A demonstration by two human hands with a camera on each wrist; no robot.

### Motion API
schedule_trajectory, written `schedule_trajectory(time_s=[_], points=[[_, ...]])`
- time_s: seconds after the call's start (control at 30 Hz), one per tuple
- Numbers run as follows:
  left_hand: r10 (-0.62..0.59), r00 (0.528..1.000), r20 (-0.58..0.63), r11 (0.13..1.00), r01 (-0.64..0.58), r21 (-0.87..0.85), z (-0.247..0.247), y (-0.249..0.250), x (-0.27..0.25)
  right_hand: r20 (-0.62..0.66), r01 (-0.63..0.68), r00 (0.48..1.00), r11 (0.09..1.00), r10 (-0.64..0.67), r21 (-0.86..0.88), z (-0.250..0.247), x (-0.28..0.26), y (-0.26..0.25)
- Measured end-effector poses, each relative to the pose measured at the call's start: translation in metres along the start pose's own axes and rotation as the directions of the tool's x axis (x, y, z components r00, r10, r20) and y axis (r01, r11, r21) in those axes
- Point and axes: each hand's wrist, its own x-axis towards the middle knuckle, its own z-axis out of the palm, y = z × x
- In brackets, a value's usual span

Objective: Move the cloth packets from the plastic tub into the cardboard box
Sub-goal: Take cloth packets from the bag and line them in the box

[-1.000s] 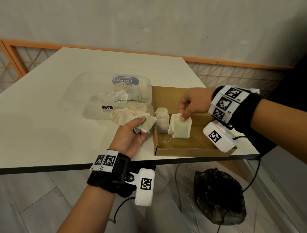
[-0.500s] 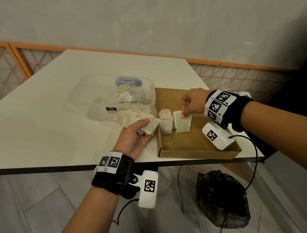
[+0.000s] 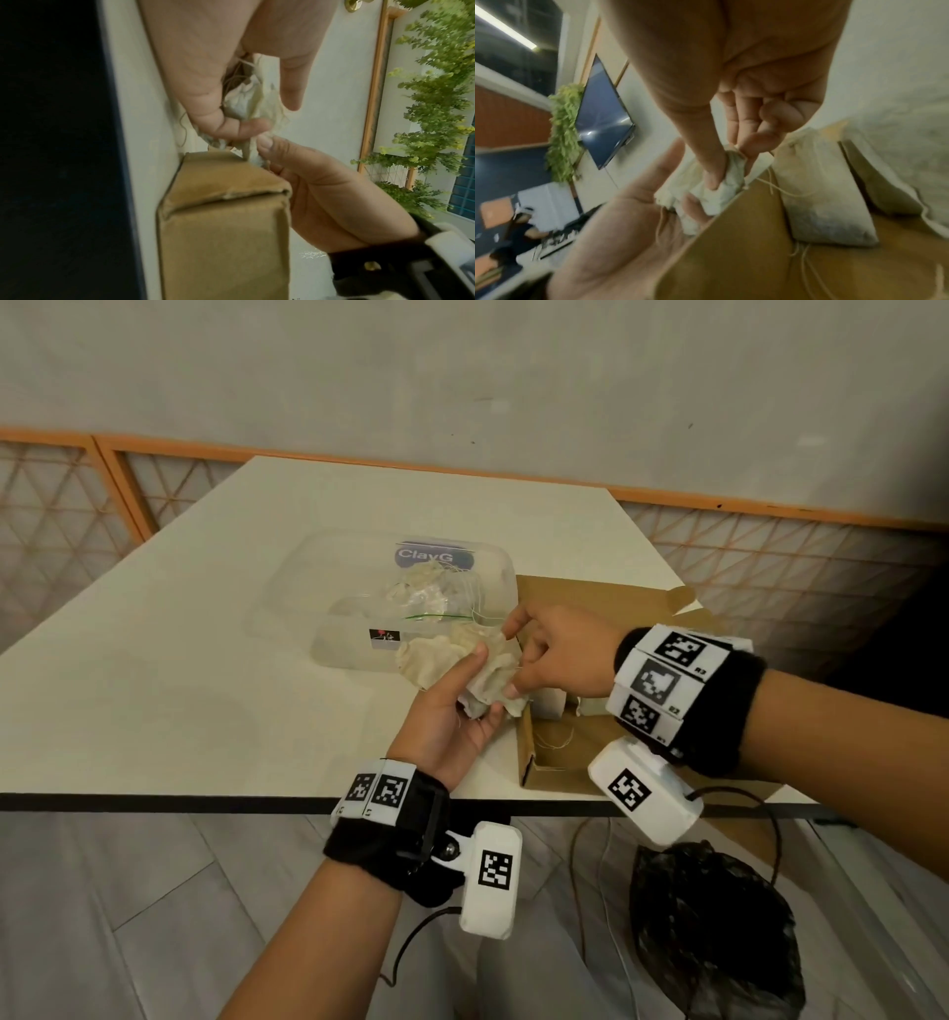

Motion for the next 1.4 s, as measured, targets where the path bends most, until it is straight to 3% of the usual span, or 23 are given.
schedule_trajectory(time_s=[0.1, 0.27, 0.47, 0.6, 0.83, 0.93, 1.17, 1.33, 1.4], points=[[0.026, 0.999, -0.043, 1.000, -0.026, 0.000, -0.002, -0.001, 0.002, 0.044, -0.025, 0.999, 0.994, 0.021, 0.106, -0.001, -0.003, 0.005], [0.056, 0.991, -0.121, 0.998, -0.059, -0.019, -0.004, -0.002, 0.005, 0.116, 0.011, 0.993, 0.999, -0.015, 0.032, -0.006, -0.010, 0.006], [0.061, 0.987, -0.147, 0.996, -0.069, -0.048, -0.005, 0.000, 0.005, 0.071, -0.059, 0.996, 0.996, 0.054, 0.070, -0.035, -0.026, 0.028], [0.048, 0.986, -0.157, 0.998, -0.054, -0.033, -0.006, -0.001, 0.005, -0.061, -0.130, 0.991, 0.984, 0.123, -0.122, -0.055, -0.032, 0.053], [0.051, 0.987, -0.154, 0.998, -0.055, -0.019, -0.006, -0.001, 0.005, 0.154, -0.113, 0.977, 0.966, 0.151, -0.232, -0.054, -0.032, 0.059], [0.047, 0.987, -0.151, 0.998, -0.051, -0.024, -0.006, -0.001, 0.007, 0.170, -0.087, 0.975, 0.949, 0.144, -0.304, -0.047, -0.024, 0.058], [0.048, 0.989, -0.137, 0.999, -0.050, -0.013, -0.006, -0.002, 0.008, 0.037, -0.155, 0.984, 0.934, 0.176, -0.322, -0.044, -0.005, 0.059], [0.054, 0.990, -0.131, 0.999, -0.054, 0.007, -0.006, -0.001, 0.008, -0.193, -0.228, 0.967, 0.905, 0.167, -0.359, -0.055, -0.017, 0.056], [0.058, 0.990, -0.128, 0.998, -0.055, 0.020, -0.007, -0.002, 0.008, -0.160, -0.301, 0.952, 0.887, 0.260, -0.350, -0.059, -0.024, 0.061]])
